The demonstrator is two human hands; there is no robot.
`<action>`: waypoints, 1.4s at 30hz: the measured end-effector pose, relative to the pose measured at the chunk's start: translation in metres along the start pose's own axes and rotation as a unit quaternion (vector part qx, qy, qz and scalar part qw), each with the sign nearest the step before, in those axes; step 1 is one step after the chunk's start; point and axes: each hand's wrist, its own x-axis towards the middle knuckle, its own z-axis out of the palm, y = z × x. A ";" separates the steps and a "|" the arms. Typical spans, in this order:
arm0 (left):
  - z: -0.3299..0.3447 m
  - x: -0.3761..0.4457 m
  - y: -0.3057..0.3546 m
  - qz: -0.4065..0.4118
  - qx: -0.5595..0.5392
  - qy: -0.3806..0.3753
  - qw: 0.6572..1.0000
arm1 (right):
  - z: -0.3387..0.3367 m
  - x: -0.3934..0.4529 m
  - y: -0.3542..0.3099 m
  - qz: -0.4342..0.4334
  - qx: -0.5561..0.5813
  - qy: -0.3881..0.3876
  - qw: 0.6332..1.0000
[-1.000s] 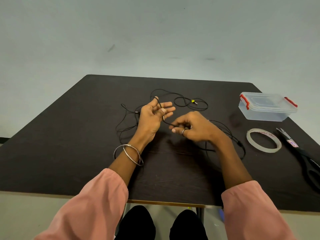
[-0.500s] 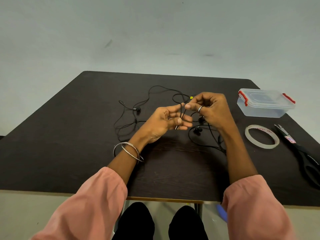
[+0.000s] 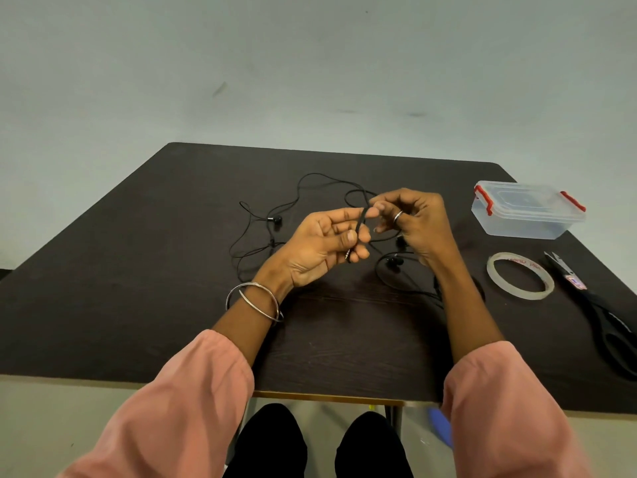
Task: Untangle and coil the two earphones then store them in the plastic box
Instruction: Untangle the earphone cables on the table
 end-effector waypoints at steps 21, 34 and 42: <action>-0.017 0.012 -0.001 0.137 0.056 0.287 0.946 | 0.023 -0.018 -0.016 0.096 -0.175 -0.249 0.948; -0.001 0.005 -0.008 0.002 0.167 0.049 0.985 | -0.009 -0.007 -0.017 -0.021 -0.076 -0.036 0.996; -0.001 0.000 -0.005 -0.036 0.133 -0.029 0.990 | -0.010 -0.003 -0.007 -0.106 -0.199 0.061 0.972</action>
